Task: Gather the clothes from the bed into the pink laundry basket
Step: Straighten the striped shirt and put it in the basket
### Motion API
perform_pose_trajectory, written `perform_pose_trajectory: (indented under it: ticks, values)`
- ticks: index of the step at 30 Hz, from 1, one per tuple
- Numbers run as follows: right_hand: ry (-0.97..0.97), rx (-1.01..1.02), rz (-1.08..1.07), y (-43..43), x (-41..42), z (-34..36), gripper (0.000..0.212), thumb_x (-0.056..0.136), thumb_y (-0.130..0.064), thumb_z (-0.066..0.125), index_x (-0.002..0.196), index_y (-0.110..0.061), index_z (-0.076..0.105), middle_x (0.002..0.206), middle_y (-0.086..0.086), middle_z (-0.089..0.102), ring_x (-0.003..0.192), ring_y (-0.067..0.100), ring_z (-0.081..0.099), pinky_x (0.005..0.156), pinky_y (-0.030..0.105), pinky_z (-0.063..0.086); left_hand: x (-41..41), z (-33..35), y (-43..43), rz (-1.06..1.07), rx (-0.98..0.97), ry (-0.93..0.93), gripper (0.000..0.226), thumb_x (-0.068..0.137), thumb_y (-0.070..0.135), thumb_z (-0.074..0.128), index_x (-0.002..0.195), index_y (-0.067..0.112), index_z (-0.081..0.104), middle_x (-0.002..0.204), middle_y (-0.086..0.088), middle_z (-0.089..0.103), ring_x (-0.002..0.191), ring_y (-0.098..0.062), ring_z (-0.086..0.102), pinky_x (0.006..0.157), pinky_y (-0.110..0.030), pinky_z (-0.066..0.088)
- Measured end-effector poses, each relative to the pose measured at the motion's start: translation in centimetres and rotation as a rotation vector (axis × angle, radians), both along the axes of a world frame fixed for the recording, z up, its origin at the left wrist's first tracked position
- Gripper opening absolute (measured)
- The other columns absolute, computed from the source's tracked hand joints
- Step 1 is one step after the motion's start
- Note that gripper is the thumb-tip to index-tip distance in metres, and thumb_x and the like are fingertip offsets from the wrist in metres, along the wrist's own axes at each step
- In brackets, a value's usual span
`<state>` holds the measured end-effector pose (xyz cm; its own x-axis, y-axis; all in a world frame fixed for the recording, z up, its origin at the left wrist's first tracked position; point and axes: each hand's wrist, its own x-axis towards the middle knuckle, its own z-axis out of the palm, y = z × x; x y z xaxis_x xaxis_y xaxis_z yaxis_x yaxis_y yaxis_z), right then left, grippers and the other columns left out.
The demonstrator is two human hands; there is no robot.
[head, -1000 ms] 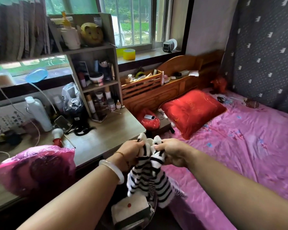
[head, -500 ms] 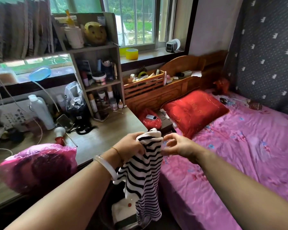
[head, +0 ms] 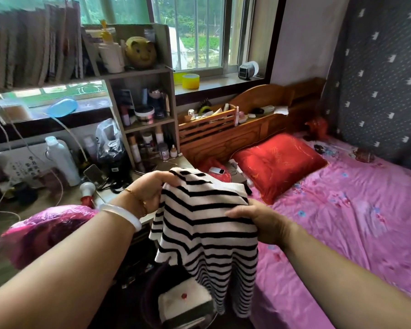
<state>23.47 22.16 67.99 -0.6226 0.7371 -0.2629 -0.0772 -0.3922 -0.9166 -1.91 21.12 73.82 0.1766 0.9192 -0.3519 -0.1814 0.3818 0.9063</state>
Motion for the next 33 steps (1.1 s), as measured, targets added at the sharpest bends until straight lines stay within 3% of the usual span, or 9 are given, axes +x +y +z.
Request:
perform_pose_trajectory:
  ticks: [4,8,11,15,17,20,22,25,33]
  values:
    - [0.201,-0.094,0.027,0.1,-0.9,2.4,0.053,0.064,-0.011,0.077,0.115,0.0,0.067,0.113,0.024,0.066,0.094,0.033,0.068,0.084,0.042,0.056,-0.5,-2.2,-0.1,0.277,0.047,-0.447,0.04,0.093,0.031,0.052,0.12,0.002,0.059,0.09,-0.01,0.071,0.072,-0.021,0.072,0.061,-0.029,0.06]
    - [0.327,-0.14,0.022,0.7,-1.4,4.7,0.056,0.059,-0.017,0.083,0.11,0.002,0.069,0.106,0.022,0.07,0.094,0.032,0.07,0.082,0.039,0.057,1.7,-8.0,-2.0,0.029,-0.047,-0.464,0.092,0.075,0.078,0.047,0.123,0.001,0.062,0.13,-0.026,0.054,0.12,-0.04,0.055,0.102,-0.056,0.043]
    - [0.334,-0.176,-0.077,1.3,-1.0,5.4,0.078,0.055,-0.014,0.087,0.124,0.007,0.057,0.112,0.025,0.065,0.093,0.035,0.068,0.081,0.042,0.057,3.5,-13.0,-3.8,0.011,0.094,-0.234,0.076,0.094,0.065,0.03,0.124,0.004,0.063,0.137,-0.035,0.042,0.125,-0.027,0.054,0.106,-0.039,0.041]
    - [0.371,-0.209,-0.177,1.9,-0.1,5.3,0.046,0.085,-0.02,0.063,0.125,0.002,0.058,0.115,0.021,0.064,0.101,0.031,0.065,0.093,0.041,0.054,3.8,-16.5,-4.3,-0.035,0.349,-1.043,0.059,0.103,0.025,0.02,0.082,-0.018,0.054,0.081,-0.036,0.053,0.079,-0.027,0.061,0.074,-0.019,0.048]
    - [0.384,-0.217,-0.269,2.2,0.9,4.6,0.041,0.099,-0.029,0.041,0.103,-0.005,0.073,0.106,0.016,0.07,0.101,0.026,0.068,0.097,0.037,0.051,5.6,-11.0,-7.7,0.011,0.099,-0.764,0.061,0.09,0.044,0.048,0.067,-0.012,0.058,0.06,-0.02,0.055,0.062,-0.011,0.058,0.062,-0.015,0.05]
    - [0.321,-0.319,-0.235,1.4,2.0,1.1,0.063,0.094,-0.048,0.048,0.134,0.001,0.053,0.136,0.024,0.053,0.127,0.034,0.052,0.11,0.048,0.037,7.5,-10.4,-6.0,-0.045,-0.207,-0.757,0.078,0.07,0.077,0.052,0.123,0.021,0.065,0.146,-0.017,0.041,0.122,-0.02,0.055,0.11,-0.04,0.036]
    - [0.149,-0.397,-0.151,0.1,2.3,-1.4,0.058,0.088,-0.037,0.063,0.132,0.0,0.055,0.131,0.023,0.058,0.12,0.033,0.057,0.11,0.046,0.039,8.1,-9.7,-5.5,0.159,-0.118,-0.691,0.041,0.086,0.069,0.042,0.104,0.044,0.069,0.159,-0.02,0.01,0.123,-0.005,0.054,0.112,-0.032,0.032]
    - [0.043,-0.386,-0.19,-0.6,2.7,-3.0,0.034,0.08,-0.019,0.065,0.111,-0.004,0.07,0.111,0.019,0.069,0.098,0.03,0.067,0.101,0.044,0.046,8.0,-10.0,-5.0,-0.019,-0.151,-0.56,0.08,0.072,0.055,0.072,0.135,0.01,0.053,0.147,-0.028,0.037,0.132,-0.039,0.044,0.114,-0.058,0.025]
    - [-0.454,-0.127,-0.4,1.2,3.9,-3.6,0.028,0.088,-0.011,0.067,0.113,0.001,0.067,0.098,0.017,0.073,0.078,0.026,0.069,0.073,0.036,0.057,6.5,-10.9,-3.0,0.247,-0.157,0.202,0.027,0.086,0.026,0.07,0.1,0.003,0.072,0.096,-0.016,0.074,0.086,-0.03,0.071,0.083,-0.046,0.058]
